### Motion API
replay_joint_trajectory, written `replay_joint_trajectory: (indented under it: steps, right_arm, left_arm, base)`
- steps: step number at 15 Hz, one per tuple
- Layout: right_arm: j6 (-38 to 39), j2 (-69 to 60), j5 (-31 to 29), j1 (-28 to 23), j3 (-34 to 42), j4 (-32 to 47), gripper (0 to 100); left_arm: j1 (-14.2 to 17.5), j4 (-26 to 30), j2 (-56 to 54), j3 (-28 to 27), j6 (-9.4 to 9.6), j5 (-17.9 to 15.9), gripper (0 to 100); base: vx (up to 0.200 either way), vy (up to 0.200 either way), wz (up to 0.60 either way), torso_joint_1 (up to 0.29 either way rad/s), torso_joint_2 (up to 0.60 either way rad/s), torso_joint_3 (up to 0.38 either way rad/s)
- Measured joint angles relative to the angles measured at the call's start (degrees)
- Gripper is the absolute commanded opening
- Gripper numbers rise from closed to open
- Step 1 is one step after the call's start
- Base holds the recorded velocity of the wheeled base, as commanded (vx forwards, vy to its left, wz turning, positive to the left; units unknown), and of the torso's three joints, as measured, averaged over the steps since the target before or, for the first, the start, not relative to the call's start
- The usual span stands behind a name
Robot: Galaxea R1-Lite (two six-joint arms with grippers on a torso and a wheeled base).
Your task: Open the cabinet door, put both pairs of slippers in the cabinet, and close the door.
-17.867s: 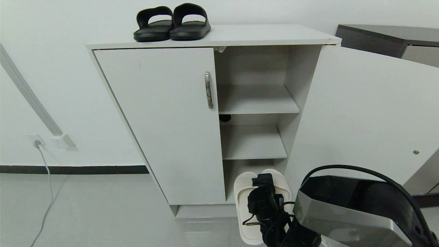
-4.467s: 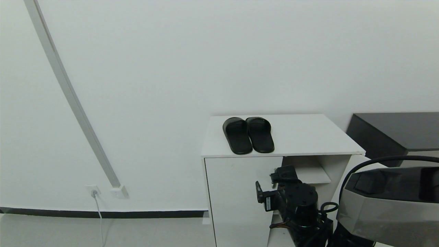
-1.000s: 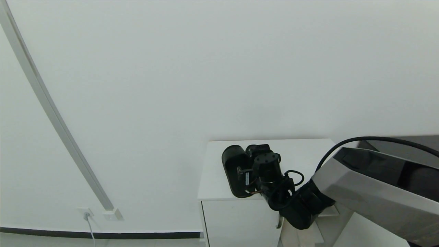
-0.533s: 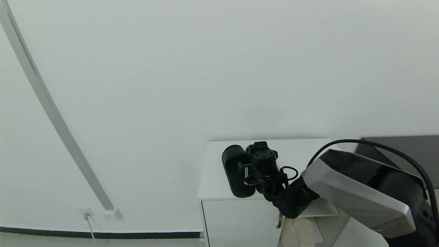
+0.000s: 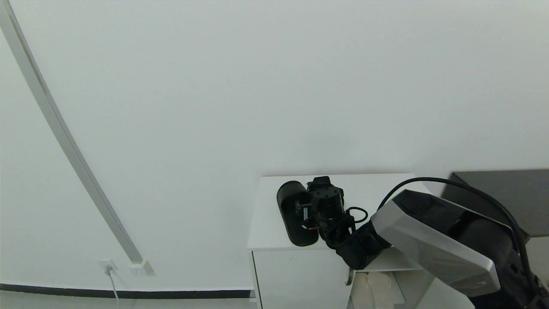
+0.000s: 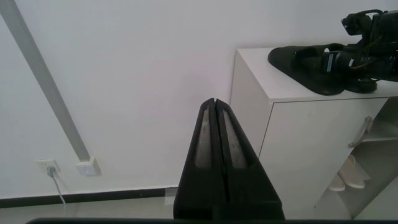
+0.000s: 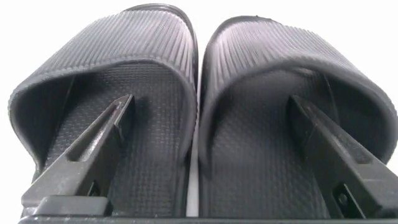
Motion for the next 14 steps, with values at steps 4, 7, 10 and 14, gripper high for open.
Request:
replay_joint_trajectory:
  steps: [4, 7, 10, 14]
  right_arm:
    - [0.0, 0.5, 0.0, -0.6, -1.1, 0.9, 0]
    - [0.0, 0.6, 0.0, -0.5, -1.1, 1.0, 0]
    - [0.0, 0.5, -0.1, -0.4, -0.8, 0.8, 0]
    - [-1.1, -2.6, 0.0, -0.1, 3.4, 0.9, 0]
  left_arm:
    - [0.0, 0.0, 0.0, 0.0, 0.0, 0.0, 0]
    - [0.0, 0.0, 0.0, 0.0, -0.07, 0.0, 0]
    - [0.0, 0.0, 0.0, 0.0, -0.1, 0.0, 0]
    - [0.0, 0.0, 0.0, 0.0, -0.1, 0.0, 0]
  base:
    - [0.0, 0.0, 0.0, 0.0, 0.0, 0.0]
    - [0.0, 0.0, 0.0, 0.0, 0.0, 0.0]
    - [0.0, 0.0, 0.0, 0.0, 0.0, 0.0]
    - [0.0, 0.0, 0.0, 0.0, 0.0, 0.0]
